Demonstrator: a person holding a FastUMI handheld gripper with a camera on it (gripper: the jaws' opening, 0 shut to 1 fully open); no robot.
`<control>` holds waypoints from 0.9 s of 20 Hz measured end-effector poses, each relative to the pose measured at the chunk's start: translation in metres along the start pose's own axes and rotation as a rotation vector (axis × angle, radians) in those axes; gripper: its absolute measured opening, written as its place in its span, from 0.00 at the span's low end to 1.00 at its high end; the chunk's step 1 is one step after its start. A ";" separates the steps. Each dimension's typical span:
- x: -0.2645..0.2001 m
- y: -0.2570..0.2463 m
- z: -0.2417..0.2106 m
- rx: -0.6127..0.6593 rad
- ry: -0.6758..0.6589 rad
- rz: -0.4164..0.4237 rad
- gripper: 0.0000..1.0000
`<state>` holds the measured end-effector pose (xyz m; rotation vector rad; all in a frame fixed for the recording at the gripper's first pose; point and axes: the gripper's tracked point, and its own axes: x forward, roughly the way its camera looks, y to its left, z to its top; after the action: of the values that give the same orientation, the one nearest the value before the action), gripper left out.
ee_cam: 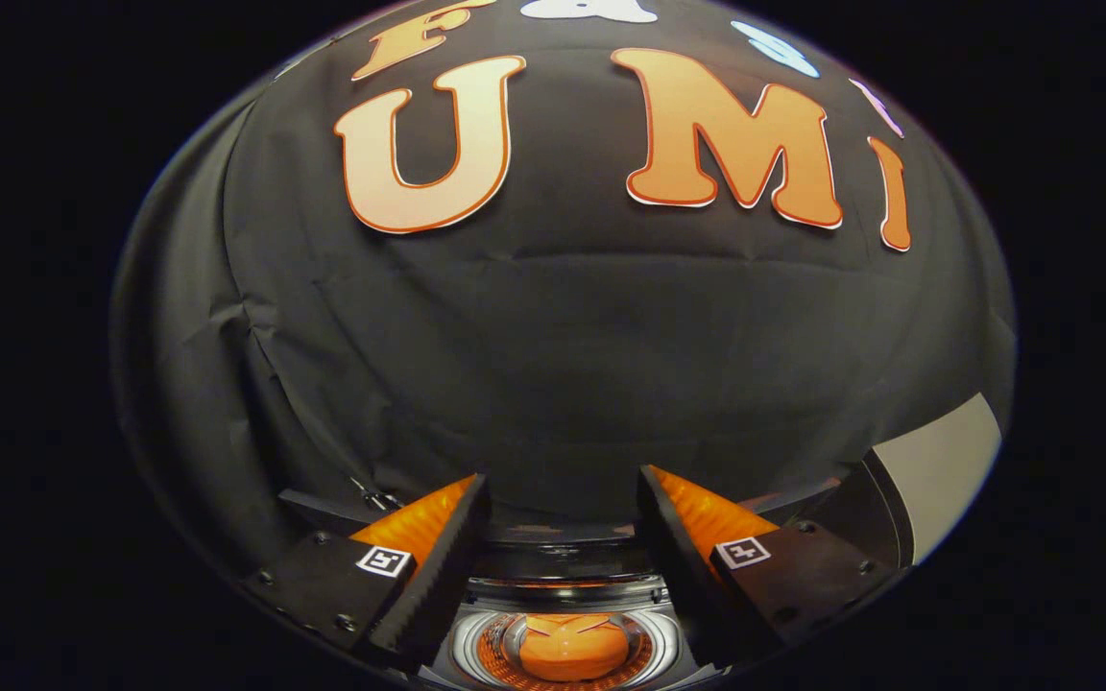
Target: Put the clothes into the washing machine and then close the washing machine lid.
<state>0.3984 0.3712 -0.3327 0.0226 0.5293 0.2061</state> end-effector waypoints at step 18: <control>-0.052 0.005 -0.033 -0.033 -0.085 0.018 0.99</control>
<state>0.3371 0.3648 -0.3348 0.0036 0.4409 0.2306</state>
